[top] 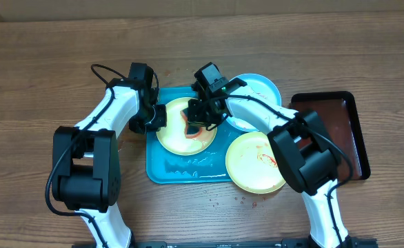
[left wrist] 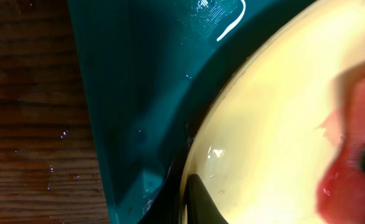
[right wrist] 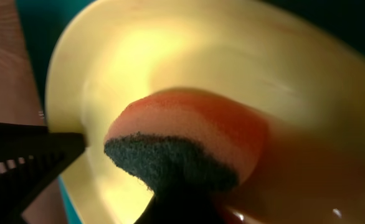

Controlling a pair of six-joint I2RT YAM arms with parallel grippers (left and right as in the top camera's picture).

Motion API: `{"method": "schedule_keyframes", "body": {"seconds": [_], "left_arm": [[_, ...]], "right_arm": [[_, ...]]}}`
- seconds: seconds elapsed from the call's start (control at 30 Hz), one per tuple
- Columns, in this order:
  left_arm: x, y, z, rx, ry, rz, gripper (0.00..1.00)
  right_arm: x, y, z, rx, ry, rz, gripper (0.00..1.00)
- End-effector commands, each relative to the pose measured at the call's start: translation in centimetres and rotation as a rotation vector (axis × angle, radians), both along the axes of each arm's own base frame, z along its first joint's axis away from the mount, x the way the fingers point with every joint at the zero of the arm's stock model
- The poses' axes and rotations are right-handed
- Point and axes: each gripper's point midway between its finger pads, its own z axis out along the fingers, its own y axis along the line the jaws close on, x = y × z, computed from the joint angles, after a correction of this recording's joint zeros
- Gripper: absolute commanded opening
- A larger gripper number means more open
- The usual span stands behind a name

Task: Clean dirty plates on tray and stack at the side
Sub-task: 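Scrub the yellow plate with the sponge while left gripper holds it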

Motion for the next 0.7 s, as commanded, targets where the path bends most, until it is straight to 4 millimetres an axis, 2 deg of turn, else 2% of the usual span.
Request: {"method": "schedule_keyframes", "body": {"seconds": [0.0,0.1,0.23,0.37,0.53,0.67], "left_arm": [[-0.3,-0.2,-0.9,-0.001,0.024,-0.030,0.04],[-0.3,-0.2,-0.9,-0.001,0.024,-0.030,0.04],[-0.3,-0.1,-0.9,-0.001,0.024,-0.029,0.04],[-0.3,0.0,-0.9,0.000,0.024,-0.026,0.04],[-0.3,0.0,-0.9,0.000,0.024,-0.026,0.04],[-0.2,0.0,-0.9,-0.001,0.020,-0.031,0.04]], "right_arm": [[-2.9,2.5,-2.0,0.057,0.120,0.036,0.04],[-3.6,3.4,-1.6,0.069,0.122,0.062,0.04],[-4.7,2.4,-2.1,0.010,0.150,0.072,0.04],[-3.3,-1.2,-2.0,-0.169,0.109,0.008,0.04],[0.3,-7.2,-0.4,-0.518,-0.057,-0.090,0.04],[1.9,-9.3,-0.3,-0.641,-0.150,-0.124,0.04]]}}
